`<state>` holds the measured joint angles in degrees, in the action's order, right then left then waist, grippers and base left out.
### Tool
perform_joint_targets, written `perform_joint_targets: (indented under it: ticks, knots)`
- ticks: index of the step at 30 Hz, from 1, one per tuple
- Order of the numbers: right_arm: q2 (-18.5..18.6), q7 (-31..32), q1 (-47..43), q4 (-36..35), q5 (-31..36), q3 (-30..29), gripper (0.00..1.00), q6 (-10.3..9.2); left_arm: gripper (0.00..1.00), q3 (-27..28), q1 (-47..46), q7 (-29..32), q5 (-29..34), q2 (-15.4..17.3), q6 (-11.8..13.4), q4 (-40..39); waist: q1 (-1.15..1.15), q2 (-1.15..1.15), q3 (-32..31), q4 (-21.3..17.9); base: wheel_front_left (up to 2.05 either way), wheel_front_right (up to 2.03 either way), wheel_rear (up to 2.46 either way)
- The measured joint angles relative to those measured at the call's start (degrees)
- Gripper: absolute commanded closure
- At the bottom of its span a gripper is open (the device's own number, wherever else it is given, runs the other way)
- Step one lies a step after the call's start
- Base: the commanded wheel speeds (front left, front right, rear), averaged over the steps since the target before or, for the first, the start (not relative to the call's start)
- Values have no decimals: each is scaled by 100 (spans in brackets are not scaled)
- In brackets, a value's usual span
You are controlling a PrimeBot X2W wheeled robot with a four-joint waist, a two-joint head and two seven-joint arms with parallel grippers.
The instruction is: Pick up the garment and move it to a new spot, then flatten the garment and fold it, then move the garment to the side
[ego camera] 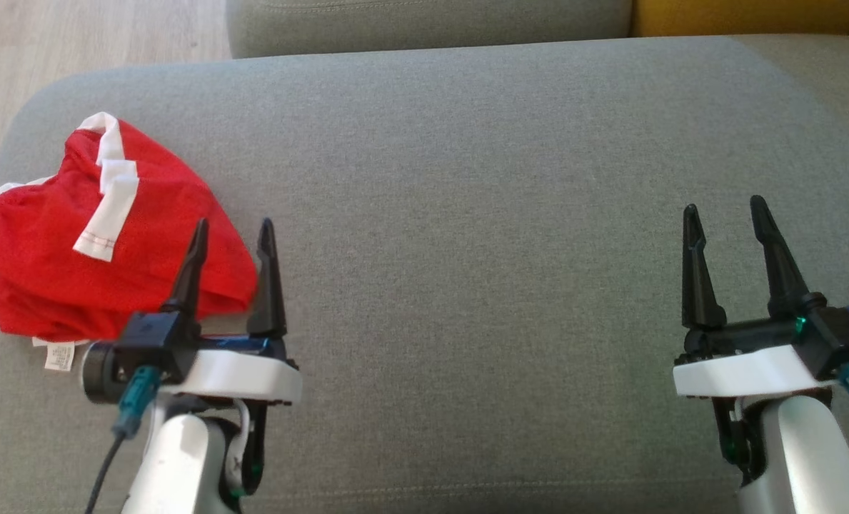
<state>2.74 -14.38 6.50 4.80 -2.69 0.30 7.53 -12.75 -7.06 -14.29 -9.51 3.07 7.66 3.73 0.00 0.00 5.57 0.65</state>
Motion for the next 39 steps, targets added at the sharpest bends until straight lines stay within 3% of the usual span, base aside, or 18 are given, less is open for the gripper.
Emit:
perform_joint_targets:
  ticks: [14,20,26,39]
  knots:
    - [0,0,0,3,0,107,0,0,0,51,-2,0,-60,-26,-62,36,0,0,-44,13,0,0,0]
    - [1,-1,-1,-35,0,199,0,0,0,56,-12,-1,-82,-30,-55,30,0,0,-7,198,0,0,0]
    - [1,-1,-7,-45,25,342,0,0,0,118,-23,-1,-85,-35,2,2,0,0,23,644,0,0,0]
    - [12,-1,-13,14,75,787,0,0,0,388,101,-2,-120,-38,42,-183,0,0,-75,2001,0,0,0]
